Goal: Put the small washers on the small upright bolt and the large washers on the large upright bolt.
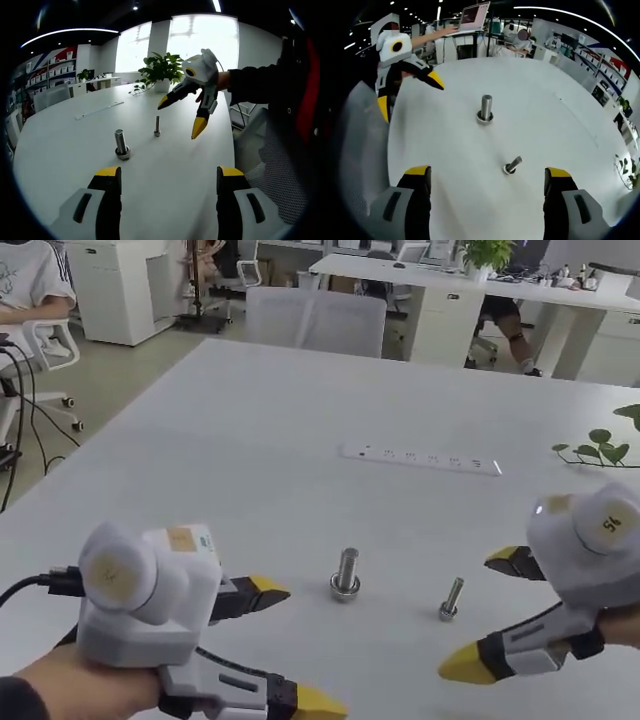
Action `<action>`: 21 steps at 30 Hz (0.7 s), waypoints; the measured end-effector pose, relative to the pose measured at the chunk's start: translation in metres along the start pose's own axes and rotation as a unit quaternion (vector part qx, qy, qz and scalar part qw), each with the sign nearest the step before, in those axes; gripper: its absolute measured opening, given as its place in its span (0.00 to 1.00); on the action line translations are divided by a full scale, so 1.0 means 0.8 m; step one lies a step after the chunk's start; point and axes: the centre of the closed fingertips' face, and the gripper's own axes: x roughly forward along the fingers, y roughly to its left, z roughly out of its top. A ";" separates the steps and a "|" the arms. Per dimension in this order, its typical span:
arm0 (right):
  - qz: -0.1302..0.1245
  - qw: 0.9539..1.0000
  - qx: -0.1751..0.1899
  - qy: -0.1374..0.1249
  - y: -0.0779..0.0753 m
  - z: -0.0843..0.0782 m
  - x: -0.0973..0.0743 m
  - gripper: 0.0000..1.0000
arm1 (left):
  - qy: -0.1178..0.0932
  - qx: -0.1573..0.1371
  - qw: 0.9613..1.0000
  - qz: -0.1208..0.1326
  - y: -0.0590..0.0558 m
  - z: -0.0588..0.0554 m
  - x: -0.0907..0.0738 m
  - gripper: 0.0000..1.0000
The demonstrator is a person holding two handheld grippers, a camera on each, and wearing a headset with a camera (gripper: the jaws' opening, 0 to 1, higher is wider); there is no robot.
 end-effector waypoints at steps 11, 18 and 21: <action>-0.023 0.999 0.033 -0.030 0.023 -0.007 -0.022 0.94 | -0.003 -0.001 1.000 0.001 0.000 0.001 -0.004 0.78; -0.031 0.998 0.051 -0.035 0.039 -0.020 -0.030 0.94 | -0.006 0.000 1.000 -0.001 -0.002 0.002 -0.006 0.78; -0.037 0.997 0.059 -0.042 0.044 -0.021 -0.034 0.94 | -0.006 0.000 1.000 0.000 -0.003 0.002 -0.007 0.78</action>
